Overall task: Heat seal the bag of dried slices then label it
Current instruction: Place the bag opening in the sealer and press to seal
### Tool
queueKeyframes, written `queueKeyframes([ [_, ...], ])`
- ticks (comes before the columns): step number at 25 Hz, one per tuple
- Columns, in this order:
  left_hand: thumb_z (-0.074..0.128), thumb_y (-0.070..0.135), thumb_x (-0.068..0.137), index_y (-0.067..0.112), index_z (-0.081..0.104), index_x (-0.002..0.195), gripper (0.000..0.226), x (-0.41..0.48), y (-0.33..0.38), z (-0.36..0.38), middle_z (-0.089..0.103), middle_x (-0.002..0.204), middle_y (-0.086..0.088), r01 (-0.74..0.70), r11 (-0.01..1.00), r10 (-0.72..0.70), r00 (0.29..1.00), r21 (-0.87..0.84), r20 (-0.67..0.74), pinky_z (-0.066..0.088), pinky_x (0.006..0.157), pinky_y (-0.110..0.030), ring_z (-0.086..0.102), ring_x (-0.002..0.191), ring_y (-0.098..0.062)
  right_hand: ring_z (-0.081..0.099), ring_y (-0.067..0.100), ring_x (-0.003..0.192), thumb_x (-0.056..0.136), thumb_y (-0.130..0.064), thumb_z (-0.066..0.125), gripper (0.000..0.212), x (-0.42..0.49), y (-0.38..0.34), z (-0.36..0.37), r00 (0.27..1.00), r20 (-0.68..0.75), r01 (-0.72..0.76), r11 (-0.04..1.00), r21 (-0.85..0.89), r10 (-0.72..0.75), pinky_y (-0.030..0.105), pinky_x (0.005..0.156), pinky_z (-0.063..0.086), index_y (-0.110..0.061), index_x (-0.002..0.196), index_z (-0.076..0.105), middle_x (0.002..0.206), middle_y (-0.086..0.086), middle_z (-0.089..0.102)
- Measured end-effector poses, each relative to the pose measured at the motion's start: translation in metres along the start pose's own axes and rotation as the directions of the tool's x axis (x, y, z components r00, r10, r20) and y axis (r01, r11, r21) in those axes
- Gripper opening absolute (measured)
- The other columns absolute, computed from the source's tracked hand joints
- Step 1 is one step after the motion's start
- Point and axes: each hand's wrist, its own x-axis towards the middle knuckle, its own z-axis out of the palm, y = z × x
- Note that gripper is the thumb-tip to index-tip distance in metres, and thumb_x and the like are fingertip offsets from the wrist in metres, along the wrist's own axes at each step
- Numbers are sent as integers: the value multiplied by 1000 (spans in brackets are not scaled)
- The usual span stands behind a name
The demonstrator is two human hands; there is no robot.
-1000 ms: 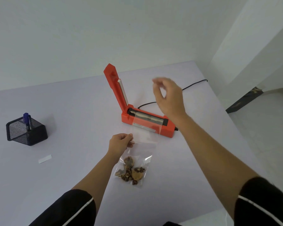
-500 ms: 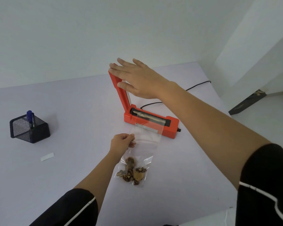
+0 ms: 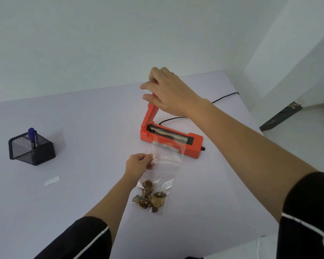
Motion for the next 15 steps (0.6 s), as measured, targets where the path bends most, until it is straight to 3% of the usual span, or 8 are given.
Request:
queueKeyframes([
  [3,59,24,90,10,69,75,22,-1,0,0,71,71,-7,2,1000,-2,1000,-7,-3,46,60,-21,65,58,-15,48,28,93,93,-38,29,48,-17,5,5,999,21,-38,998,-53,39,34,79,37,-12,116,63,106,11,55],
  [8,59,25,90,10,69,77,22,-1,0,1,72,73,-7,-2,1000,2,1000,12,-7,47,61,-21,66,59,-14,47,26,120,100,-27,34,36,-54,17,20,981,121,-158,985,67,150,40,100,35,-12,127,54,131,6,54],
  [15,59,26,90,10,69,78,22,0,-1,2,72,72,-5,1,1000,-1,1000,9,-12,46,60,-21,66,60,-15,36,21,136,96,-34,24,50,-108,31,44,937,221,-300,949,101,272,38,111,26,-11,135,46,144,5,44],
])
